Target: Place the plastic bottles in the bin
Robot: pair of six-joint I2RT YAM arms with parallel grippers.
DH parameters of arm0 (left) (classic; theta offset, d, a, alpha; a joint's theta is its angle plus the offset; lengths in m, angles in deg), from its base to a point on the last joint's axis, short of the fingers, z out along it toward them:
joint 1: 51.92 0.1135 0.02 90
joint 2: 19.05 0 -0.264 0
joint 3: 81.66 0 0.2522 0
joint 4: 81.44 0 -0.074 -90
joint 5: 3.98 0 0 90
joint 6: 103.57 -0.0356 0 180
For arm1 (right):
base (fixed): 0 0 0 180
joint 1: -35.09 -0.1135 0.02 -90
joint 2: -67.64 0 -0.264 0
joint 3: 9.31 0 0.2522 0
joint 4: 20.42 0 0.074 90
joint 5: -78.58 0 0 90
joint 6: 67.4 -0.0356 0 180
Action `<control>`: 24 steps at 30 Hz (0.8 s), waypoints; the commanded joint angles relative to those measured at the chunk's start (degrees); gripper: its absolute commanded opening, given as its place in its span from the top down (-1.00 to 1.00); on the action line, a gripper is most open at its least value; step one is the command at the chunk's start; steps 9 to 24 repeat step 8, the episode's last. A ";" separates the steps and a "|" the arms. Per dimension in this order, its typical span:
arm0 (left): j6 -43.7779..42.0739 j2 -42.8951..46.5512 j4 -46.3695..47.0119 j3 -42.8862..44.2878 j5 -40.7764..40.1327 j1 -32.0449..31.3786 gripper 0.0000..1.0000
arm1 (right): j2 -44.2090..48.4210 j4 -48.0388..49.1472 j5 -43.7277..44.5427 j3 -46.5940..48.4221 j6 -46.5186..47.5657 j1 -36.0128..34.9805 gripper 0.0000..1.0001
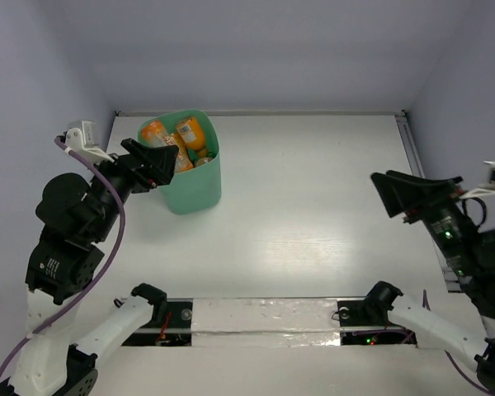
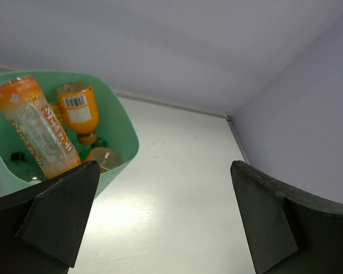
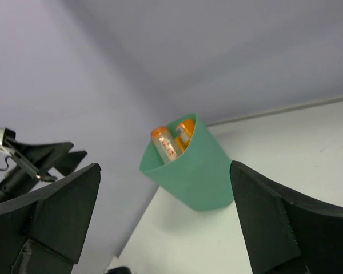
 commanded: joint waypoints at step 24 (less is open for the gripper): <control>7.22 -3.58 4.57 -0.83 4.21 -0.29 -0.98 | 3.41 -9.94 9.02 0.79 4.77 -0.27 -0.99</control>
